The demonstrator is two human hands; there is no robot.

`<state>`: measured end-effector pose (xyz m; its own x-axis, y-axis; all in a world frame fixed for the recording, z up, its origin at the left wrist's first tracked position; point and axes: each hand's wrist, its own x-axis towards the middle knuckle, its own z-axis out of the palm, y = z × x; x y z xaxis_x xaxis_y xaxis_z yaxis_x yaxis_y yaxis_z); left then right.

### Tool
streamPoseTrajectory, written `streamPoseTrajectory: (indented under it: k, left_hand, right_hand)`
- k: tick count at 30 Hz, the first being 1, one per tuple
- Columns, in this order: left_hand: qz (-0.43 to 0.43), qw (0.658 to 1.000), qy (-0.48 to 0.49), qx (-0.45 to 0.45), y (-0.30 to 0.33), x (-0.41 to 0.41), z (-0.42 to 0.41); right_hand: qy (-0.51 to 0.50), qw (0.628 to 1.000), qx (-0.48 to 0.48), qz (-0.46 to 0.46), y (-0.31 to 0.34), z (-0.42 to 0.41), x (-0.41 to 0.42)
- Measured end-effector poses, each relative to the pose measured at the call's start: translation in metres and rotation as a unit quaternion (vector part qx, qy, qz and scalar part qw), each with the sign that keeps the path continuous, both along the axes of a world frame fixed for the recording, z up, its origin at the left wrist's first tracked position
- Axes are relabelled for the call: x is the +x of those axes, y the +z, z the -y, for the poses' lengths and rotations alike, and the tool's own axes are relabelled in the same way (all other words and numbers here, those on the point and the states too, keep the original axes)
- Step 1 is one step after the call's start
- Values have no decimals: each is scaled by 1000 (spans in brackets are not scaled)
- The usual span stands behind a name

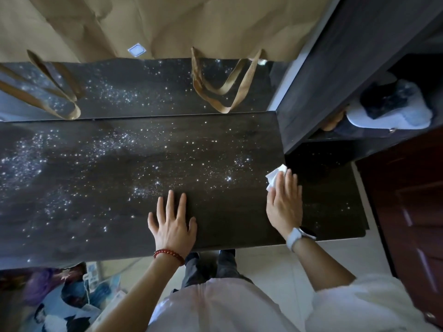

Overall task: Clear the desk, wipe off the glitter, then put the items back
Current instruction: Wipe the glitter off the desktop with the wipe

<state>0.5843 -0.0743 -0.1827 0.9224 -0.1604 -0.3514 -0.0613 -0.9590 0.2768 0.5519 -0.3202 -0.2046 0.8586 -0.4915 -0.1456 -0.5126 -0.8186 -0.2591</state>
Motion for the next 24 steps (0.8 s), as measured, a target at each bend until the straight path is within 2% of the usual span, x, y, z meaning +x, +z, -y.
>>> streamPoseTrajectory:
  k: [2, 3, 5, 7, 9, 11, 13, 15, 16, 17, 18, 20, 21, 22, 24]
  left_hand:
    - [-10, 1000, -3, 12, -1, 5, 1]
    - [-13, 1000, -4, 17, -2, 8, 1]
    - [-19, 999, -4, 29, -1, 13, -1]
    - [-25, 999, -4, 36, -1, 15, -2]
    - [-28, 999, -1, 35, 0, 16, -2]
    - [-26, 999, 2, 34, -1, 16, -3]
    - [-22, 999, 4, 33, -2, 15, -4]
    - [-16, 999, 14, 30, -4, 15, -4]
    - [-12, 999, 16, 30, -4, 15, -4]
    - [-9, 999, 16, 30, -4, 14, -4]
    - [-6, 999, 15, 30, -4, 14, -4]
    - [-7, 999, 15, 28, -4, 16, -6]
    - [-7, 999, 15, 28, -3, 17, -7]
    - [-7, 999, 16, 27, -3, 17, -7]
    - [-7, 999, 14, 29, -4, 16, -7]
  right_hand:
    - [-17, 1000, -2, 10, -3, -13, 24]
    - [27, 999, -12, 32, -3, -26, 29]
    - [185, 981, -11, 58, -5, -60, 19]
    - [343, 938, -1, 42, -1, -80, -5]
    - [414, 910, -5, 35, -3, -58, -12]
    - [352, 934, -37, 42, -10, -23, 3]
    - [203, 977, -55, 44, -11, 3, 35]
    - [85, 996, -16, 35, -5, -3, 67]
    - [74, 996, 1, 38, -3, -16, 76]
    - [113, 992, 5, 49, -4, -32, 75]
    - [197, 979, 1, 53, -6, -46, 66]
    - [373, 926, -6, 48, -5, -58, 34]
    - [417, 908, -4, 43, -4, -49, 25]
    - [423, 905, -7, 48, -4, -36, 25]
    - [334, 940, -43, 60, -10, -8, 42]
